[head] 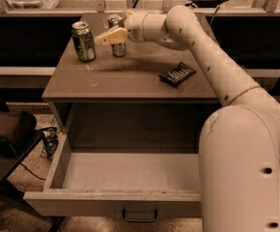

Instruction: Place redbull can into top drawer

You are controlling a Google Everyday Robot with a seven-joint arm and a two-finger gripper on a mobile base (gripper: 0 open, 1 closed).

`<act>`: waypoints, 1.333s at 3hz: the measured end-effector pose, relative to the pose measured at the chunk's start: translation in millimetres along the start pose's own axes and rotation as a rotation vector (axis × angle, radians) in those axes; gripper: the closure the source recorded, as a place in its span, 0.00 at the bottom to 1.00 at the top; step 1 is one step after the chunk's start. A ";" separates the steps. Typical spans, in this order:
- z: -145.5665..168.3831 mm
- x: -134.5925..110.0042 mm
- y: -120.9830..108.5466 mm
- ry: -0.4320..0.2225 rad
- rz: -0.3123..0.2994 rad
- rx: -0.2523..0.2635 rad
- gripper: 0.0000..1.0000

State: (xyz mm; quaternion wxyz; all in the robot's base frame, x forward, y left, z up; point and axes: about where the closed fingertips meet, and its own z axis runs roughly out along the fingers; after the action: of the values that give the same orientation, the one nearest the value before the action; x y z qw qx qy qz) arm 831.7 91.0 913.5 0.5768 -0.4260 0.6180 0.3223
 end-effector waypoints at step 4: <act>24.9 6.8 6.9 0.005 0.021 -0.044 0.88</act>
Offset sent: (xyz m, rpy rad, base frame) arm 0.0056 0.0125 -0.0074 0.0020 0.0215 0.0238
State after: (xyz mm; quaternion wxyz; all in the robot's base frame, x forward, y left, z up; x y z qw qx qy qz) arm 836.6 115.0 902.9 0.5623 -0.4329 0.6168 0.3406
